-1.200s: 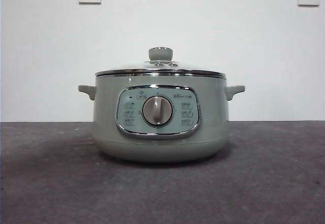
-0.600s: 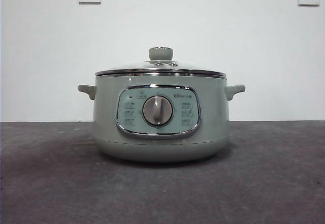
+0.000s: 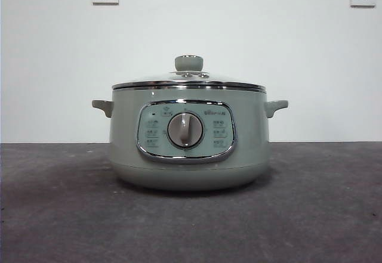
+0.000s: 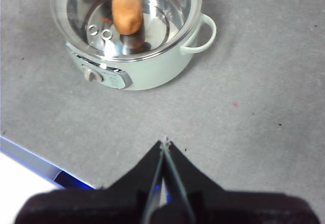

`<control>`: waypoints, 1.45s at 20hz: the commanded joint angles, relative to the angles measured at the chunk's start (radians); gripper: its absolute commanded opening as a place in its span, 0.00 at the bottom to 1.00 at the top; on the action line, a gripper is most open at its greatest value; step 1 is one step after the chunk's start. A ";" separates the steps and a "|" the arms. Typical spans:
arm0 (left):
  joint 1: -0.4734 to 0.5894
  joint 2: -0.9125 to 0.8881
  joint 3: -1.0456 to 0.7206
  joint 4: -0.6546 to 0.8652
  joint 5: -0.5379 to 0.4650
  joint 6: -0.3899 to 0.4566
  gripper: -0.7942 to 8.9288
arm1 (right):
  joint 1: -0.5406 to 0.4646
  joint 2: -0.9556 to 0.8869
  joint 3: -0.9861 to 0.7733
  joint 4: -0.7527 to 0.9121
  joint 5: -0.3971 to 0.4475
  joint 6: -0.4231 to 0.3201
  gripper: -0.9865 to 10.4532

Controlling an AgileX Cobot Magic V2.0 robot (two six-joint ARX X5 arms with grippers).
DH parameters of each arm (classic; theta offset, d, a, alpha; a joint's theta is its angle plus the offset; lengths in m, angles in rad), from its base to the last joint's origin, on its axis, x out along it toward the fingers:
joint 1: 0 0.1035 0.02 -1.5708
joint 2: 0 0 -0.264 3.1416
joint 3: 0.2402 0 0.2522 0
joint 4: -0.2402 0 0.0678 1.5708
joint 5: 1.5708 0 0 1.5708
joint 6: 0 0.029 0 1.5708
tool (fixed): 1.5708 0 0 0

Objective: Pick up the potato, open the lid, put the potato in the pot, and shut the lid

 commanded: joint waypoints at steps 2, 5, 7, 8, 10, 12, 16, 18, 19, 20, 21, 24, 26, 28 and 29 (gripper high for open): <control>0.069 -0.113 -0.160 0.194 0.007 0.056 0.08 | 0.001 0.008 -0.005 -0.024 0.001 0.000 0.09; 0.183 -0.339 -0.578 0.647 0.071 0.002 0.08 | 0.001 0.009 -0.005 -0.024 0.001 0.000 0.09; 0.270 -0.502 -0.877 0.927 0.084 -0.001 0.08 | 0.001 0.009 -0.005 -0.024 0.001 0.000 0.09; 0.309 -0.579 -1.009 1.020 0.082 -0.001 0.08 | 0.001 0.009 -0.005 -0.024 0.001 0.000 0.09; 0.370 -0.726 -1.221 1.109 0.074 0.000 0.08 | 0.001 0.009 -0.005 -0.024 0.001 0.000 0.09; 0.418 -0.858 -1.382 1.111 0.069 0.007 0.08 | 0.001 0.013 -0.005 -0.024 0.001 0.000 0.09; 0.462 -1.031 -1.578 1.130 0.068 -0.040 0.08 | 0.001 0.015 -0.005 -0.024 0.001 0.000 0.09; 0.464 -1.098 -1.616 1.128 0.067 -0.049 0.08 | 0.001 0.015 -0.005 -0.024 0.001 0.000 0.09; 0.464 -1.129 -1.630 1.130 0.051 -0.049 0.08 | 0.001 0.015 -0.005 -0.024 0.001 0.000 0.09; 0.464 -1.152 -1.643 1.130 0.026 -0.049 0.08 | 0.001 0.015 -0.005 -0.024 0.001 0.000 0.09; 0.464 -1.181 -1.661 1.130 0.000 -0.051 0.08 | 0.001 0.015 -0.005 -0.024 0.001 0.000 0.09; 0.465 -1.196 -1.672 1.154 -0.053 -0.045 0.08 | 0.001 0.015 -0.005 -0.024 0.001 0.000 0.09; 0.466 -1.196 -1.672 1.152 -0.079 -0.044 0.08 | 0.001 0.015 -0.005 -0.024 0.002 0.000 0.09; 0.477 -1.196 -1.672 1.152 -0.079 -0.034 0.08 | 0.001 0.015 -0.005 -0.024 0.002 0.000 0.09; 0.482 -1.196 -1.672 1.156 -0.067 -0.034 0.08 | 0.001 0.015 -0.005 -0.024 0.001 0.000 0.09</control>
